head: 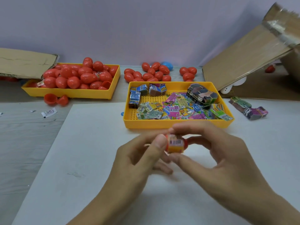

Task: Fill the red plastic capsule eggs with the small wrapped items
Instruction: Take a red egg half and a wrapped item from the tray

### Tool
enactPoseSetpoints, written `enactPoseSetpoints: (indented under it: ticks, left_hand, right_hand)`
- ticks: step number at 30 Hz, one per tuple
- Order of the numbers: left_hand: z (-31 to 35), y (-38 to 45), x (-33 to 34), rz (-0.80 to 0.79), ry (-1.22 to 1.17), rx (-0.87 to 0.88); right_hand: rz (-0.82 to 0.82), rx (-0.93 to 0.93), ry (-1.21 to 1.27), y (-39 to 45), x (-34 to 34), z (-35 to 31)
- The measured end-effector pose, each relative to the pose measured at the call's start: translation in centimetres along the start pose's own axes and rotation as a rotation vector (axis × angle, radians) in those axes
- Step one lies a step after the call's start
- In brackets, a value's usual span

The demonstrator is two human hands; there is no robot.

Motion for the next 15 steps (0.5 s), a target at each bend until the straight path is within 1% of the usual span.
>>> enactPoseSetpoints:
  ticks: [1, 2, 3, 4, 6, 7, 8, 9, 10, 12, 13, 15]
  left_hand:
    - [-0.3, 0.0, 0.1, -0.017, -0.014, -0.014]
    - [-0.3, 0.0, 0.1, -0.017, -0.021, -0.002]
    - [-0.1, 0.0, -0.1, -0.005, -0.019, 0.025]
    - [0.2, 0.0, -0.3, 0.010, -0.015, 0.063]
    - [1.2, 0.0, -0.4, 0.006, -0.007, 0.160]
    - [1.7, 0.0, -0.2, -0.017, 0.005, 0.212]
    - [2.2, -0.1, 0.1, -0.045, 0.031, 0.258]
    - [2.5, -0.4, 0.3, -0.075, 0.064, 0.294]
    - [2.7, -0.6, 0.6, -0.099, 0.092, 0.318]
    - [2.7, -0.8, 0.7, -0.116, 0.101, 0.326]
    - [2.6, -0.8, 0.5, -0.099, 0.085, 0.304]
    - [2.3, -0.6, -0.1, -0.040, 0.019, 0.189]
  right_hand:
    - [-0.018, -0.085, -0.042, -0.3, 0.4, -0.5]
    - [-0.043, -0.105, -0.013, -0.3, 0.6, -0.6]
    - [-0.062, -0.075, 0.049, -0.3, 0.6, -0.3]
    - [-0.066, -0.003, 0.134, 0.0, 0.5, 0.3]
    - [-0.061, 0.237, 0.321, 0.4, 0.4, 2.0]
    - [-0.091, 0.344, 0.379, 0.3, 0.7, 2.6]
    - [-0.154, 0.412, 0.412, 0.2, 1.3, 2.7]
    - [-0.218, 0.437, 0.432, 0.1, 2.0, 2.5]
    - [-0.246, 0.425, 0.447, -0.1, 2.3, 2.2]
    - [-0.194, 0.339, 0.436, 0.0, 2.1, 1.3]
    - [-0.138, 0.281, 0.379, 0.1, 1.6, 1.0]
    - [-0.022, 0.154, 0.174, 0.3, 0.5, 0.3]
Point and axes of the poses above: each hand's wrist, its own y-axis towards the middle knuckle, its own x-axis out of the palm, z = x × y, the point moved 8 cm from there along y, towards the middle knuckle, and after that the axes turned 5 degrees about -y, right-handed, at the moved point
